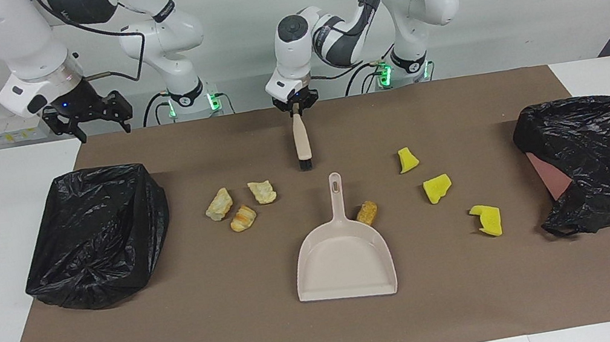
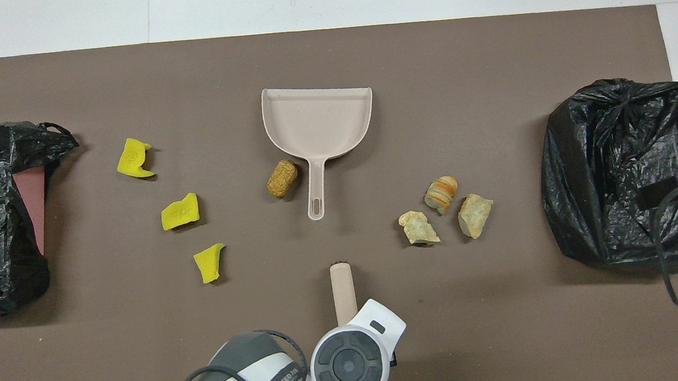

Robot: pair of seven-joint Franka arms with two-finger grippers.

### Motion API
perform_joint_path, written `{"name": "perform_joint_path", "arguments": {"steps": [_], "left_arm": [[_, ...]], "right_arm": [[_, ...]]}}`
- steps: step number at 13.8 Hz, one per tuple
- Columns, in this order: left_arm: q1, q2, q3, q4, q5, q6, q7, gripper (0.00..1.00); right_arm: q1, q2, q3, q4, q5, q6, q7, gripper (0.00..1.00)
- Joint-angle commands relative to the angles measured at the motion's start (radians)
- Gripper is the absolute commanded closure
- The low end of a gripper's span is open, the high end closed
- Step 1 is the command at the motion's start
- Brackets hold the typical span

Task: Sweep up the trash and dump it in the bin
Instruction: 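Reach the left gripper to the beige brush handle and grasp it, then lift the brush with the left gripper while the right gripper grasps the dustpan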

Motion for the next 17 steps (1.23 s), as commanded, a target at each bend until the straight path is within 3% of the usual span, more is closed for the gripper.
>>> {"name": "perform_joint_path", "arguments": {"steps": [1, 6, 10, 14, 17], "left_arm": [[0.094, -0.072, -0.001, -0.007, 0.002, -0.099, 0.045, 1.00], [0.296, -0.068, -0.001, 0.017, 0.084, -0.119, 0.166, 1.00], [0.502, -0.042, -0.001, 0.056, 0.155, -0.107, 0.359, 1.00], [0.678, 0.038, -0.001, 0.148, 0.175, -0.087, 0.584, 1.00], [0.799, 0.060, -0.001, 0.166, 0.189, -0.034, 0.743, 1.00]], "right_arm": [[0.006, -0.015, 0.013, -0.014, 0.021, 0.025, 0.055, 0.00], [0.185, 0.051, 0.036, -0.002, 0.030, 0.104, 0.356, 0.00], [0.318, 0.207, 0.039, 0.064, 0.090, 0.232, 0.589, 0.00], [0.433, 0.362, 0.039, 0.098, 0.104, 0.367, 0.738, 0.00], [0.510, 0.528, 0.039, 0.247, 0.111, 0.430, 0.861, 0.00]]}}
